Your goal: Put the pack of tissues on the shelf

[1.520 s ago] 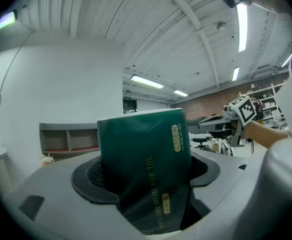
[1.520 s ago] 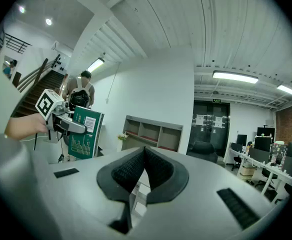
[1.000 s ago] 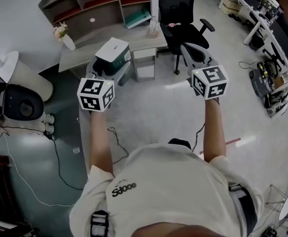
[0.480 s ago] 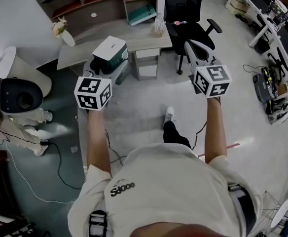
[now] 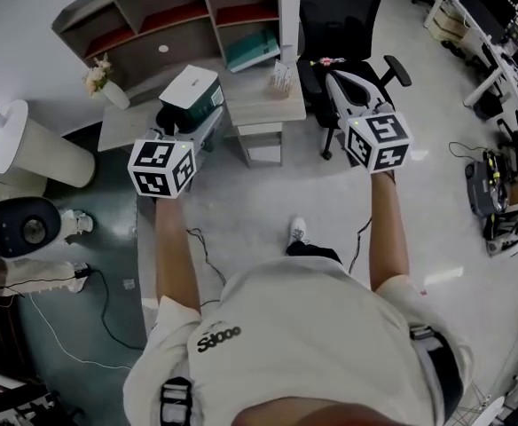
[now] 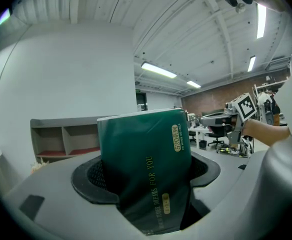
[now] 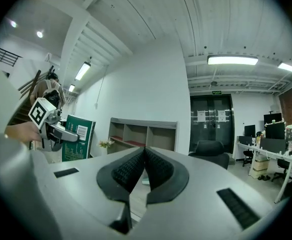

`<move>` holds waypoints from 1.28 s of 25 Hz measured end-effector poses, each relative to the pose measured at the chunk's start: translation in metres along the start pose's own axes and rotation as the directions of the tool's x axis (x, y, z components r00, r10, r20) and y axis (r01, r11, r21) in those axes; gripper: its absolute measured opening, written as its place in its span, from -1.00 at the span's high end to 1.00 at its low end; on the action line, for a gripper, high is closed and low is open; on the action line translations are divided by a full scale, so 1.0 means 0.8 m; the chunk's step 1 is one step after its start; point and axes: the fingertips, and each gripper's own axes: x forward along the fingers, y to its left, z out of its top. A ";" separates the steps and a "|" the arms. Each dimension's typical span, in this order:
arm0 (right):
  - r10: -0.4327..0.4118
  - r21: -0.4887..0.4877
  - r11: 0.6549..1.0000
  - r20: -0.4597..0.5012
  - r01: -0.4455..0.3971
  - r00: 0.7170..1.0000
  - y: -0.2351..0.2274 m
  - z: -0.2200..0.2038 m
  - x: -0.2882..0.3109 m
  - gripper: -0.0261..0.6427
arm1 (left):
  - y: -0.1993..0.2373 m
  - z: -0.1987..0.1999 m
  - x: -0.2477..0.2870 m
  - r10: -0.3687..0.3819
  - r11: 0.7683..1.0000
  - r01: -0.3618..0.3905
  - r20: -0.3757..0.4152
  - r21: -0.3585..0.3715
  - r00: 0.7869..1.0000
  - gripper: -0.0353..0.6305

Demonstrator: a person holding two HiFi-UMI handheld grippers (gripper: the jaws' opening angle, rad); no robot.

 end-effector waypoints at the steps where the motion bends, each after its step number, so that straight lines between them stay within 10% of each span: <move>1: 0.010 -0.003 1.000 -0.003 -0.010 1.000 -0.015 0.000 0.011 0.91 | 0.002 0.007 0.018 0.006 1.000 -0.006 0.002 0.000 1.000 -0.28; 32: 0.052 0.059 0.997 -0.059 -0.049 0.997 -0.218 -0.069 0.237 0.90 | 0.105 0.007 0.323 0.038 0.998 -0.040 -0.056 -0.047 0.998 -0.28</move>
